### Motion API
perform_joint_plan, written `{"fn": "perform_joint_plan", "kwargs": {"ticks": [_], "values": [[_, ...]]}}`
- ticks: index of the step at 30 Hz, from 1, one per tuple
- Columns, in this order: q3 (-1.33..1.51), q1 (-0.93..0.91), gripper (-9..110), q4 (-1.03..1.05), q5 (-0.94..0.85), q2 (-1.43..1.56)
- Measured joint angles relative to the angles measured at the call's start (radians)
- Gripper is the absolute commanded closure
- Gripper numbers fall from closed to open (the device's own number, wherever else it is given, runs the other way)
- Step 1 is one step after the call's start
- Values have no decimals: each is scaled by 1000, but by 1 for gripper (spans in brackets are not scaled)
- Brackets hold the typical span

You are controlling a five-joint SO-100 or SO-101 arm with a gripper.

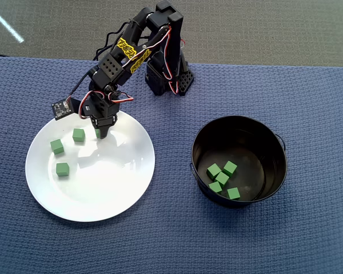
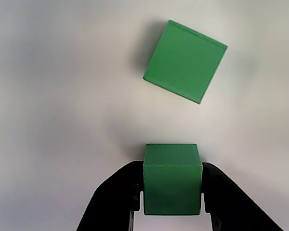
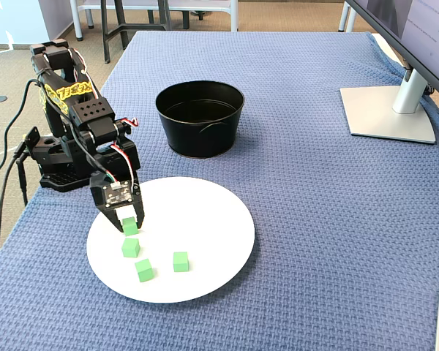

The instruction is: Pick up the green cubes from the white plate and place them in the black recipient

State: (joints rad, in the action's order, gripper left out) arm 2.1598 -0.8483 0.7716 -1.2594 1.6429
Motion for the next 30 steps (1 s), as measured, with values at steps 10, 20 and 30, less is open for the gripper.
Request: {"fn": "perform_joint_plan", "kwargs": {"ticks": [10, 20, 30], "values": [[-118, 78, 102, 130, 290, 25], [-523, 299, 102, 474, 819, 118], [-801, 770, 102, 713, 1204, 173]]}}
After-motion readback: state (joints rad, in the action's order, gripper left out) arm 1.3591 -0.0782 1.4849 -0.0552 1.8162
